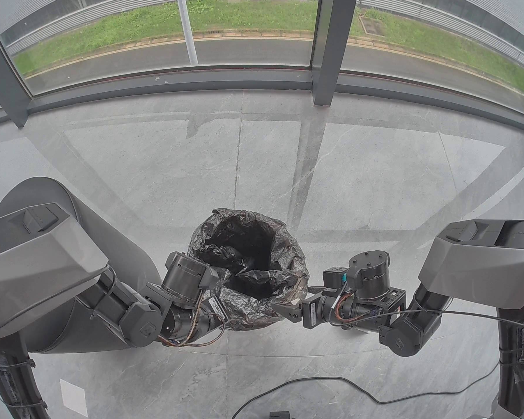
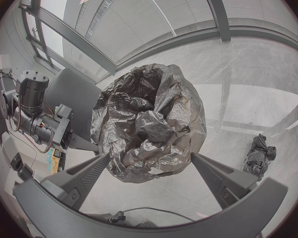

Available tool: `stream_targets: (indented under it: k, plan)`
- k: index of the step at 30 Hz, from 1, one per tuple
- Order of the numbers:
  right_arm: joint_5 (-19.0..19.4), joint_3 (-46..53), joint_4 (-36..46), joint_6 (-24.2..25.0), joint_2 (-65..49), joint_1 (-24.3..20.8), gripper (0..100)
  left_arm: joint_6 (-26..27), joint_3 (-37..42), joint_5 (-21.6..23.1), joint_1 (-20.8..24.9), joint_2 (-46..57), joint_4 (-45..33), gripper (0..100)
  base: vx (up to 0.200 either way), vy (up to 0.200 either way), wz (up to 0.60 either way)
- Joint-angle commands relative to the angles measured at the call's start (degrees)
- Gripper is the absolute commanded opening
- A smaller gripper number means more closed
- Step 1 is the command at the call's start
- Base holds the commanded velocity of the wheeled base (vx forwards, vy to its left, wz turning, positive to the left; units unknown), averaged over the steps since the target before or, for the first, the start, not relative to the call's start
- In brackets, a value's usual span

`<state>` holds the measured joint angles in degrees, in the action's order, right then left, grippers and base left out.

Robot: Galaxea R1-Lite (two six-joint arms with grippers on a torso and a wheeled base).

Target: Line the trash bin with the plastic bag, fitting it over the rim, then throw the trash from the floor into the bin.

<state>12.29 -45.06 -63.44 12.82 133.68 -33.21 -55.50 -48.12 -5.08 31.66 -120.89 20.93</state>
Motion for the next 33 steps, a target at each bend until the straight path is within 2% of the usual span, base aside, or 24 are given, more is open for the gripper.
stream_targets:
  k: [1,9,10,33]
  plan:
    - [0.0,0.0,0.0,0.0,0.2,0.0,100,0.0,-0.2,0.1,0.0,0.1,0.0,0,0.0,0.0,0.0]
    - [0.0,-0.2,0.0,0.0,0.2,0.1,100,0.0,-0.2,0.2,0.0,-0.2,-0.7,0,0.0,0.0,0.0]
    - [0.0,-0.2,0.0,0.0,0.2,0.1,100,0.0,0.0,0.2,0.0,-0.3,-0.8,100,0.0,0.0,0.0]
    - [0.0,-0.3,0.0,0.0,0.3,0.1,100,-0.1,5.3,0.5,0.0,7.0,-0.9,100,0.0,0.0,0.0]
